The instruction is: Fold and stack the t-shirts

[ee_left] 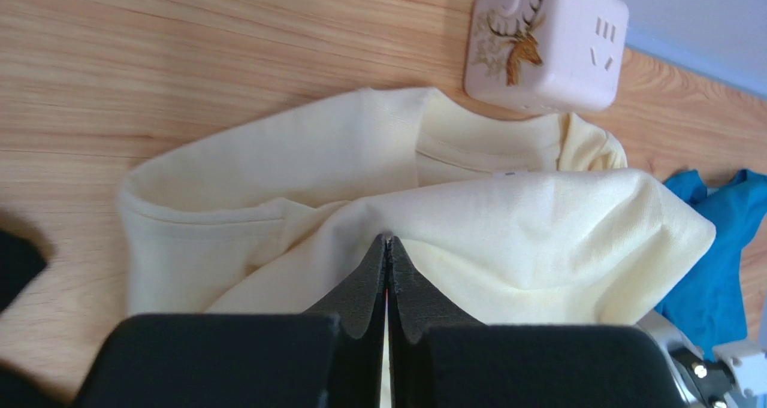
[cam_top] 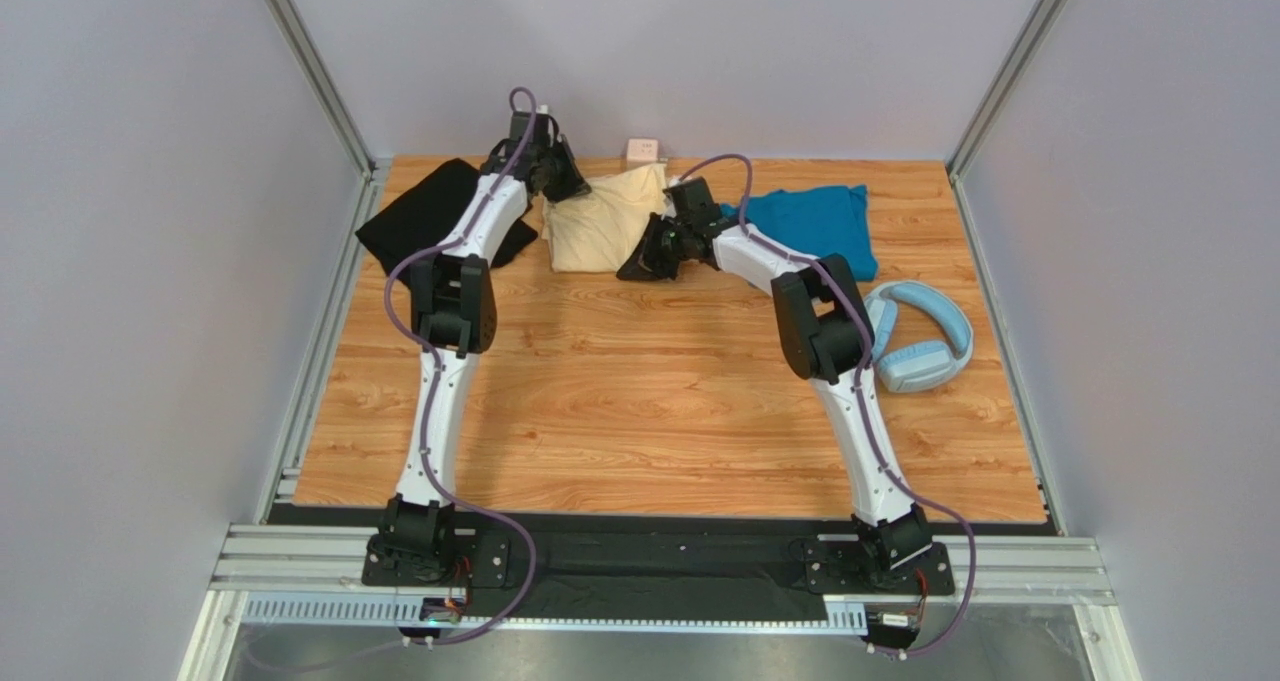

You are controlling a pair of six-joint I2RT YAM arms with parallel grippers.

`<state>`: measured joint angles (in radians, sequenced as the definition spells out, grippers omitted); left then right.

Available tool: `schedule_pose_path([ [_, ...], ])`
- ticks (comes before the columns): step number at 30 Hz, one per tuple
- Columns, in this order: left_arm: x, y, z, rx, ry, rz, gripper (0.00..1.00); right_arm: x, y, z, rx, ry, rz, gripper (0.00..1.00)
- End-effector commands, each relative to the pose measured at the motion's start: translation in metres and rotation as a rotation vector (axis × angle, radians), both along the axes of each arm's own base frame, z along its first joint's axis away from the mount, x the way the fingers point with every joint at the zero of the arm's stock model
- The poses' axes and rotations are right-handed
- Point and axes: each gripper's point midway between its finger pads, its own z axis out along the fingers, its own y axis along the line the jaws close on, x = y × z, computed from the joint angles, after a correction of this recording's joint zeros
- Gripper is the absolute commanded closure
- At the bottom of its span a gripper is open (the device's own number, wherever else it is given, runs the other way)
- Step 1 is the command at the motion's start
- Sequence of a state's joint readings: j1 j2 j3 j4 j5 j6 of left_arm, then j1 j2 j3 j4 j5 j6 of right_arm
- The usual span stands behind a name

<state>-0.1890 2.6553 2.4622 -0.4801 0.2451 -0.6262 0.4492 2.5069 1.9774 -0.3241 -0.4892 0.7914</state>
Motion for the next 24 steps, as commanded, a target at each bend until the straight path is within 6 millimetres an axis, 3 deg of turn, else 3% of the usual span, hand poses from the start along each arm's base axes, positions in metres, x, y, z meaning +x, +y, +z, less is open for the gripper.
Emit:
schedule_pose_path([
  [1, 0.013, 0.032, 0.017, 0.026, -0.04, 0.062, 1.0, -0.047, -0.023, -0.051, -0.155, 0.144, 0.034, 1.0],
  [5, 0.003, 0.037, 0.003, 0.042, 0.013, 0.051, 1.0, -0.066, -0.026, -0.05, -0.175, 0.148, 0.062, 1.0],
  [9, -0.008, 0.043, 0.001, 0.058, 0.037, 0.036, 1.0, -0.073, -0.025, -0.034, -0.148, 0.11, 0.082, 1.0],
  [10, -0.009, 0.044, 0.018, 0.058, 0.01, 0.035, 1.0, -0.072, -0.022, -0.017, -0.125, 0.082, 0.094, 1.0],
  [11, -0.014, 0.046, 0.012, 0.06, 0.027, 0.036, 1.0, -0.072, -0.021, -0.01, -0.117, 0.058, 0.11, 1.0],
  [13, -0.014, 0.053, 0.033, 0.044, -0.002, 0.059, 0.95, -0.071, -0.018, 0.017, -0.089, -0.001, 0.141, 1.0],
  [17, -0.012, 0.064, 0.07, -0.003, -0.045, 0.074, 0.92, -0.069, -0.026, 0.048, -0.127, -0.066, 0.213, 1.0],
  [18, -0.011, 0.066, 0.081, 0.0, -0.065, 0.07, 0.92, -0.06, -0.023, 0.066, -0.109, -0.098, 0.213, 1.0],
  [20, -0.013, 0.065, 0.096, 0.0, -0.086, 0.054, 0.92, -0.048, -0.026, 0.082, -0.087, -0.113, 0.196, 1.0],
  [21, -0.015, 0.065, 0.104, 0.003, -0.1, 0.043, 0.92, -0.036, -0.024, 0.104, -0.06, -0.159, 0.186, 1.0],
  [24, -0.023, 0.057, 0.107, -0.025, -0.093, -0.004, 0.92, -0.003, -0.031, 0.112, -0.072, -0.204, 0.114, 1.0],
])
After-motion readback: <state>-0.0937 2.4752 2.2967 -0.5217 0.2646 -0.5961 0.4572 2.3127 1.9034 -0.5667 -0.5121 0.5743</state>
